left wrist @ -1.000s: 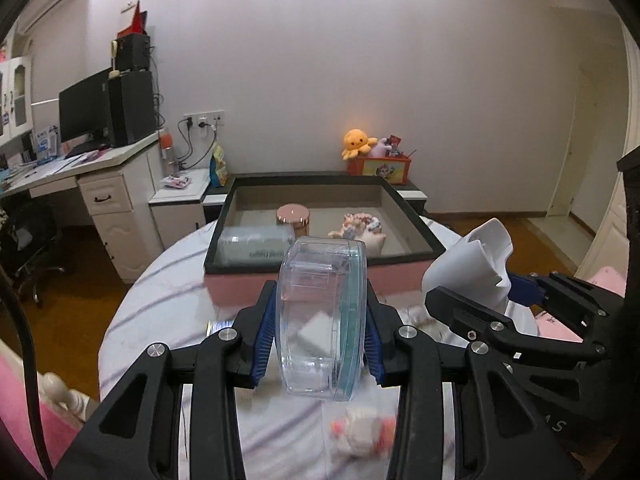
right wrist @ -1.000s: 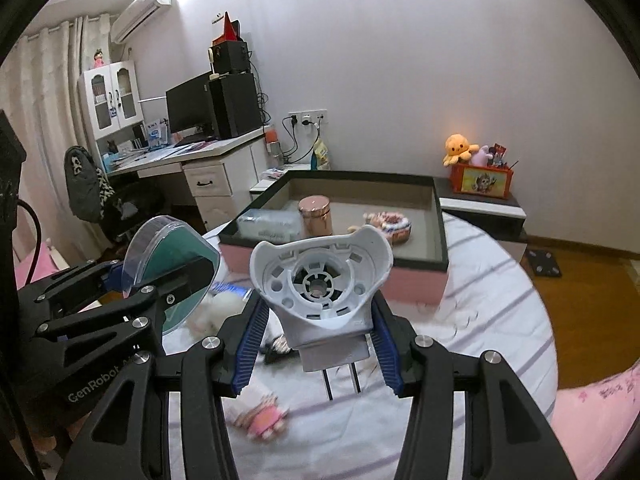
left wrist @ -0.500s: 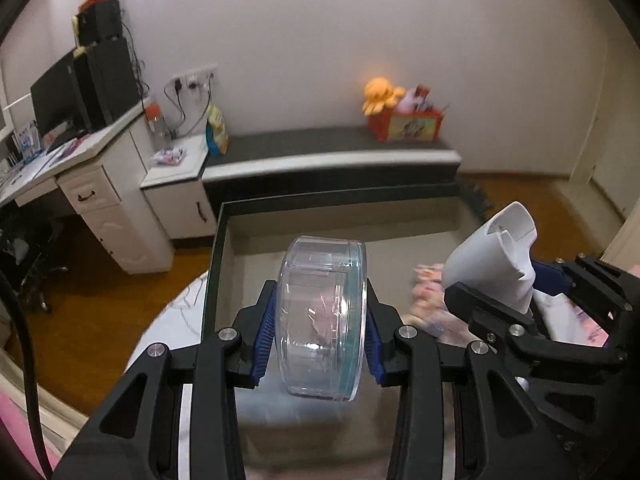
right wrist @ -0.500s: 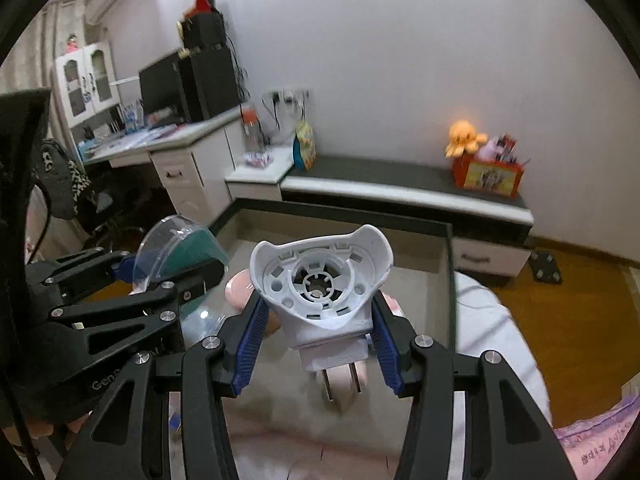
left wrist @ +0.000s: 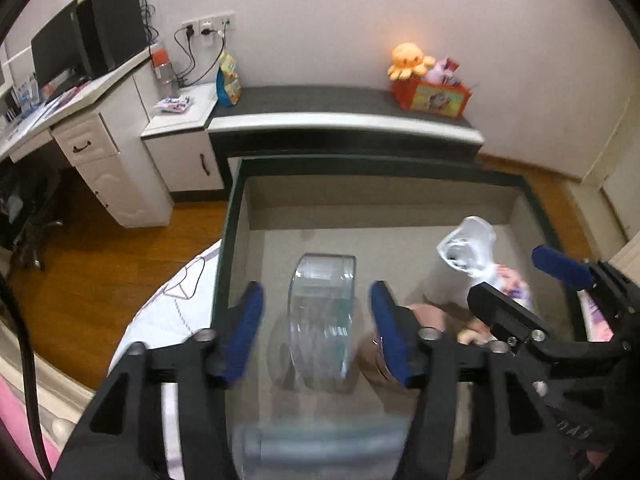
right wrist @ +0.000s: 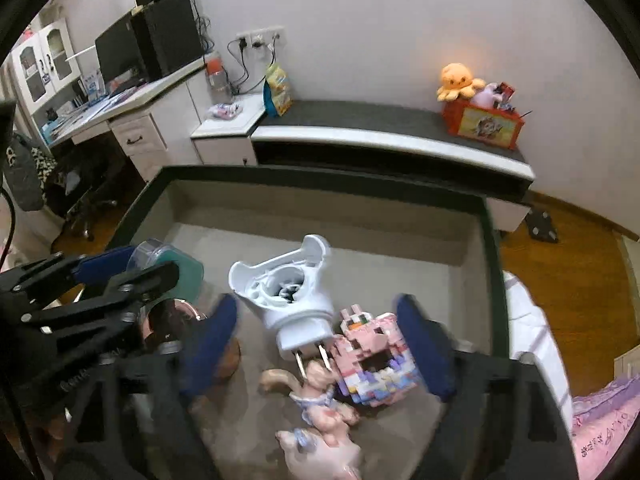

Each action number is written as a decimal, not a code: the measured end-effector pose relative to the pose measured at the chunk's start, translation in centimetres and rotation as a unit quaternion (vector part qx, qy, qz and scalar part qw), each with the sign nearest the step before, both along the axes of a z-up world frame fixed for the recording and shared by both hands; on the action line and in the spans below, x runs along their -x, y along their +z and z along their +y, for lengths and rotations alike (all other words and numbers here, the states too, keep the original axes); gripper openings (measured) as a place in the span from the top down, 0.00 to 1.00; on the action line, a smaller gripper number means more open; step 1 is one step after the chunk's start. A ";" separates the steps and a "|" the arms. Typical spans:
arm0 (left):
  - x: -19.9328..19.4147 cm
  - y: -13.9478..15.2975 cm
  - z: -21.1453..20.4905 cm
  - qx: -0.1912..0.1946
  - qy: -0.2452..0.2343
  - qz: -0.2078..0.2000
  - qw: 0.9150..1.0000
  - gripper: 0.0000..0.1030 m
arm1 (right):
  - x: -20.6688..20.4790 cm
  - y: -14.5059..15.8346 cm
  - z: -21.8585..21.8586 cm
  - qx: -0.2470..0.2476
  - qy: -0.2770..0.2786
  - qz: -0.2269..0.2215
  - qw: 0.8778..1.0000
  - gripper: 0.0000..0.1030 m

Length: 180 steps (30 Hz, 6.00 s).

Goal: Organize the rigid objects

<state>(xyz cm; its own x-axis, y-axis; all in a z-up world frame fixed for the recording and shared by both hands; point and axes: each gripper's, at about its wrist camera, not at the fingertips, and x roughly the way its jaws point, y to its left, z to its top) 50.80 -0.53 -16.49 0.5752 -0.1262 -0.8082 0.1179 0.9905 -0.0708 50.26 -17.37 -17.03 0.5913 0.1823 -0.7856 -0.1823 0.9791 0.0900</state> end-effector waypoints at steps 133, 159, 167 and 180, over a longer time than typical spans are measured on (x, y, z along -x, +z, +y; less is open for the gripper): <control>32.6 4.8 -2.1 0.040 -0.004 -0.207 0.978 0.38 | 29.7 5.0 -2.7 -0.029 -0.019 -0.186 0.982 0.24; 11.3 4.0 -5.0 0.029 -0.055 -0.130 0.990 0.38 | 13.2 5.4 -4.0 -0.052 -0.023 -0.142 0.988 0.24; 7.8 -0.2 -6.2 0.010 -0.063 -0.085 0.994 0.38 | 8.9 0.3 -5.1 -0.026 -0.026 -0.084 0.996 0.24; 12.3 2.3 -5.1 0.001 -0.044 -0.116 0.992 0.19 | 11.7 1.5 -6.0 -0.014 -0.040 -0.097 0.994 0.14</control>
<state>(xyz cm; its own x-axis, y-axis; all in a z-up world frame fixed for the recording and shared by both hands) 38.54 -5.64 -14.17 0.7328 -0.1854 -0.6547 0.2176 0.9755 -0.0327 38.57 -23.33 -15.49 0.7453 0.1485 -0.6500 -0.1205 0.9888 0.0878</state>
